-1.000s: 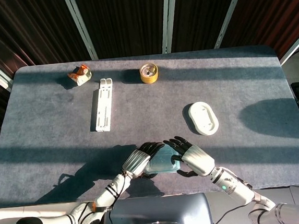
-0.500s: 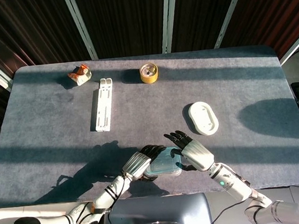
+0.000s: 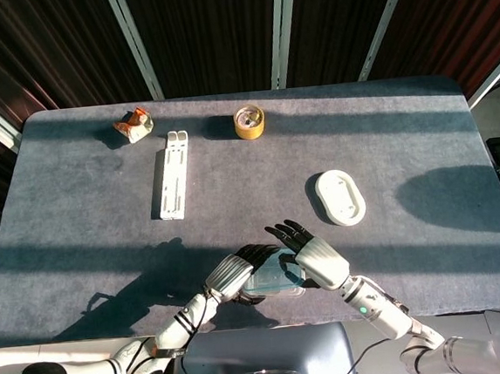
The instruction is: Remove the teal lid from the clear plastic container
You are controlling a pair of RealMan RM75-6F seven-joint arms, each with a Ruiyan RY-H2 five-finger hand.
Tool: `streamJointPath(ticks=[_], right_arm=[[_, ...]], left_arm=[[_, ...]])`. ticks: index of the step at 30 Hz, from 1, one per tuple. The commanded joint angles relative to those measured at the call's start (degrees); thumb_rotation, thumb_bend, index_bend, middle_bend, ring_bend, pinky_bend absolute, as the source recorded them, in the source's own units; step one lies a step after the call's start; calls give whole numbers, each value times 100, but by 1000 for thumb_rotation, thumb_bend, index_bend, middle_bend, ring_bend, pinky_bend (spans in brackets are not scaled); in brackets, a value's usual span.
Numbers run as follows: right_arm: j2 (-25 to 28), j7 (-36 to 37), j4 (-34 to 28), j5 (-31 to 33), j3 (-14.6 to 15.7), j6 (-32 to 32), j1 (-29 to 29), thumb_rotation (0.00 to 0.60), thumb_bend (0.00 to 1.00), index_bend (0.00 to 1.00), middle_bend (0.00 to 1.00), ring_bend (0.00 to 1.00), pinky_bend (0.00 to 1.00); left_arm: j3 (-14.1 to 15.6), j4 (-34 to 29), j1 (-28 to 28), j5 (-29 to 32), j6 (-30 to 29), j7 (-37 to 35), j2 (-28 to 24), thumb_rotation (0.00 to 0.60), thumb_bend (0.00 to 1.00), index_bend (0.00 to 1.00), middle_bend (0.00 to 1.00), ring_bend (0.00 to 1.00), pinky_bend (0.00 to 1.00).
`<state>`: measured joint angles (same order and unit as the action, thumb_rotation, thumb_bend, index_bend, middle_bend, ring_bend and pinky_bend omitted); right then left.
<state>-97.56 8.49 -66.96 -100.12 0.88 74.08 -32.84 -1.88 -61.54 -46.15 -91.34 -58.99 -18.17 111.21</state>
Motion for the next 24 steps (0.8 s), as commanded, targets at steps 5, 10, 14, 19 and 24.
streamJointPath(ticks=[5,10,14,19,24], right_arm=[[-75,43,122,-54,11,218,56,600,539,742,142,0,0],[-71,121,206,-76,-44,450,96,600,539,750,150,0,0],[-115,151,323,-97,-149,703,115,600,539,753,154,0,0],[-166,109,489,-130,-287,1034,138,600,539,761,158,0,0],[-97,59,635,-76,-530,1450,188,600,539,766,162,0,0]], left_arm=[[41,406,-36,-241,-316,-304,111,600,274,0,7,0,2],[25,557,-11,-261,-453,-242,157,600,272,0,0,0,0],[27,552,14,-260,-511,-92,142,600,273,0,0,0,0],[19,579,76,-321,-747,97,114,600,272,0,0,0,0],[18,430,209,-390,-1092,272,-189,600,271,0,0,0,0]])
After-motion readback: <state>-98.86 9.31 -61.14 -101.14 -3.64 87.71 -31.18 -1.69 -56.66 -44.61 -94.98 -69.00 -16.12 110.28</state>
